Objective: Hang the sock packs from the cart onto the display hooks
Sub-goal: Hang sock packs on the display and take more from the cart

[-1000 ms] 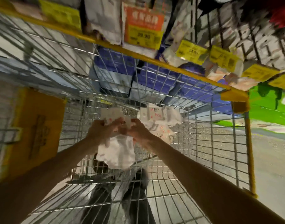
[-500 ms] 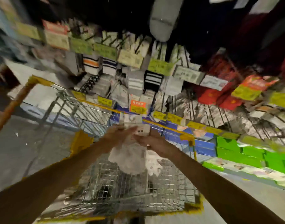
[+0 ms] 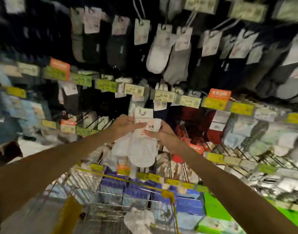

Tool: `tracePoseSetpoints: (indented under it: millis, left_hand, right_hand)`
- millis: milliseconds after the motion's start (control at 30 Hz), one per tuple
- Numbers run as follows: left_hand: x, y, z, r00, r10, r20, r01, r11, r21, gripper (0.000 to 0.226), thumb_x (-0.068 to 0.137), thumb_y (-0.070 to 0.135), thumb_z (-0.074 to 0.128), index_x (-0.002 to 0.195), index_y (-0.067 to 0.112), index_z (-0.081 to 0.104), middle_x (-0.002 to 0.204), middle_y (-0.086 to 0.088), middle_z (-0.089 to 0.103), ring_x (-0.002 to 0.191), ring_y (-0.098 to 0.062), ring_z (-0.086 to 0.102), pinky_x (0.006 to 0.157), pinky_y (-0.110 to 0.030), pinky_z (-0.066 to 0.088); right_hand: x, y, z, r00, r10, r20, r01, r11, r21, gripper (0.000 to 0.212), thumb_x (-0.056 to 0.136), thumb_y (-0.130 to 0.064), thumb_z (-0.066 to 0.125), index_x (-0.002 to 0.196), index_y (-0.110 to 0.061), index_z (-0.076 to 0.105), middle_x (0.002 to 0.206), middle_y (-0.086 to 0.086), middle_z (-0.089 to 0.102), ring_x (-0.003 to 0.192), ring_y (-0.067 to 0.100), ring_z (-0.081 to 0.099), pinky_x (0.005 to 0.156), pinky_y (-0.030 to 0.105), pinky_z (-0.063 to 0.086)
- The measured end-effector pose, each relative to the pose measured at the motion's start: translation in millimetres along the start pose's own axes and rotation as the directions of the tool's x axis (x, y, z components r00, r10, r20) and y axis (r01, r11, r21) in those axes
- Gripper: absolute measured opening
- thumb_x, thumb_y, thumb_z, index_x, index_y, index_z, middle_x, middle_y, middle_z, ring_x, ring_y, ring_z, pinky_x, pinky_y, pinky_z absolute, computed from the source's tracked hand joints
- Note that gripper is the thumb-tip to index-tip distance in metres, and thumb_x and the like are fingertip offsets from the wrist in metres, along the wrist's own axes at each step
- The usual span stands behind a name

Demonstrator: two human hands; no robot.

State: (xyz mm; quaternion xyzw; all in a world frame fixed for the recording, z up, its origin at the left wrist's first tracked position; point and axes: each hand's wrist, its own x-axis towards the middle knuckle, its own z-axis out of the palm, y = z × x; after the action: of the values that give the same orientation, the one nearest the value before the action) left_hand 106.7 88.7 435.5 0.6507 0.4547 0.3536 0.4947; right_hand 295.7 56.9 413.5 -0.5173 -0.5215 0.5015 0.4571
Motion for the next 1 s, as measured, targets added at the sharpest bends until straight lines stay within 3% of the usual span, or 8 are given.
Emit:
tracePoseSetpoints:
  millis: [100, 233, 367, 500, 633, 767, 900, 1000]
  left_hand:
    - [9.2, 51.5, -8.5, 0.996, 0.088, 0.021, -0.089, 0.994, 0.056, 0.049, 0.069, 0.046, 0.082, 0.100, 0.008, 0.078, 0.101, 0.001, 0.077, 0.099, -0.011, 0.071, 0.098, -0.035, 0.052]
    - [23.1, 117.2, -22.3, 0.980, 0.197, -0.001, -0.197, 0.978, 0.062, 0.032, 0.082, 0.038, 0.077, 0.097, 0.011, 0.078, 0.100, 0.004, 0.076, 0.101, -0.009, 0.069, 0.101, -0.033, 0.050]
    - [43.9, 154.9, -36.8, 0.967, 0.255, 0.001, -0.255, 0.967, 0.027, 0.026, 0.083, 0.034, 0.077, 0.096, 0.012, 0.078, 0.102, 0.001, 0.076, 0.099, -0.012, 0.071, 0.099, -0.037, 0.053]
    - [65.7, 172.6, -51.5, 0.959, 0.285, 0.013, -0.285, 0.958, 0.016, 0.035, 0.079, 0.041, 0.079, 0.099, 0.013, 0.078, 0.102, 0.000, 0.076, 0.100, -0.016, 0.071, 0.097, -0.040, 0.053]
    - [84.2, 187.3, -65.6, 0.964, 0.266, -0.001, -0.266, 0.962, -0.067, 0.030, 0.082, 0.040, 0.076, 0.093, 0.012, 0.078, 0.093, 0.000, 0.077, 0.091, -0.017, 0.073, 0.089, -0.035, 0.057]
    - [109.8, 203.6, -85.8, 0.966, 0.257, -0.009, -0.256, 0.961, -0.107, 0.034, 0.080, 0.045, 0.076, 0.091, 0.013, 0.079, 0.089, 0.004, 0.077, 0.087, -0.011, 0.073, 0.087, -0.031, 0.056]
    - [119.3, 220.6, -93.5, 0.956, 0.285, 0.063, -0.278, 0.954, -0.112, 0.026, 0.082, 0.041, 0.076, 0.088, 0.016, 0.077, 0.073, 0.013, 0.075, 0.068, 0.001, 0.070, 0.057, -0.011, 0.050]
    - [121.6, 229.8, -94.7, 0.937, 0.337, 0.088, -0.318, 0.931, -0.179, 0.034, 0.082, 0.039, 0.076, 0.094, 0.008, 0.078, 0.088, 0.002, 0.078, 0.085, -0.010, 0.073, 0.064, -0.014, 0.053]
  right_hand:
    - [0.3, -47.5, -13.9, 0.997, -0.071, -0.006, 0.071, 0.997, 0.022, 0.045, 0.078, -0.003, 0.078, 0.116, -0.015, 0.058, 0.109, 0.003, 0.072, 0.104, 0.023, 0.068, 0.092, 0.050, 0.054]
    - [1.5, -113.2, -29.3, 0.984, -0.178, -0.020, 0.179, 0.983, 0.036, 0.038, 0.083, -0.014, 0.076, 0.119, -0.016, 0.063, 0.113, 0.003, 0.072, 0.102, 0.019, 0.070, 0.080, 0.039, 0.059]
    - [21.0, -158.1, -33.5, 0.966, -0.241, -0.094, 0.246, 0.968, 0.046, 0.045, 0.083, -0.018, 0.077, 0.125, -0.013, 0.062, 0.115, 0.004, 0.072, 0.105, 0.020, 0.069, 0.090, 0.044, 0.057]
    - [41.3, -188.8, -31.1, 0.947, -0.274, -0.165, 0.283, 0.958, 0.036, 0.050, 0.081, -0.020, 0.079, 0.126, -0.012, 0.060, 0.115, 0.003, 0.072, 0.104, 0.019, 0.069, 0.091, 0.044, 0.056]
    - [61.8, -216.3, -22.6, 0.921, -0.318, -0.226, 0.328, 0.945, 0.004, 0.048, 0.080, -0.026, 0.080, 0.123, -0.015, 0.062, 0.113, 0.001, 0.072, 0.104, 0.019, 0.070, 0.090, 0.048, 0.056]
    - [80.8, -239.5, -11.2, 0.871, -0.355, -0.340, 0.392, 0.919, 0.044, 0.039, 0.087, -0.013, 0.072, 0.123, -0.002, 0.062, 0.115, 0.011, 0.071, 0.102, 0.022, 0.069, 0.086, 0.038, 0.058]
    - [82.7, -255.6, -7.7, 0.822, -0.399, -0.407, 0.459, 0.887, 0.058, 0.035, 0.087, -0.006, 0.070, 0.120, -0.001, 0.062, 0.111, 0.012, 0.072, 0.098, 0.022, 0.071, 0.081, 0.035, 0.059]
    - [78.8, -266.1, -8.9, 0.786, -0.445, -0.430, 0.516, 0.855, 0.058, 0.029, 0.089, -0.007, 0.068, 0.118, -0.003, 0.062, 0.104, 0.007, 0.074, 0.091, 0.017, 0.072, 0.073, 0.029, 0.059]
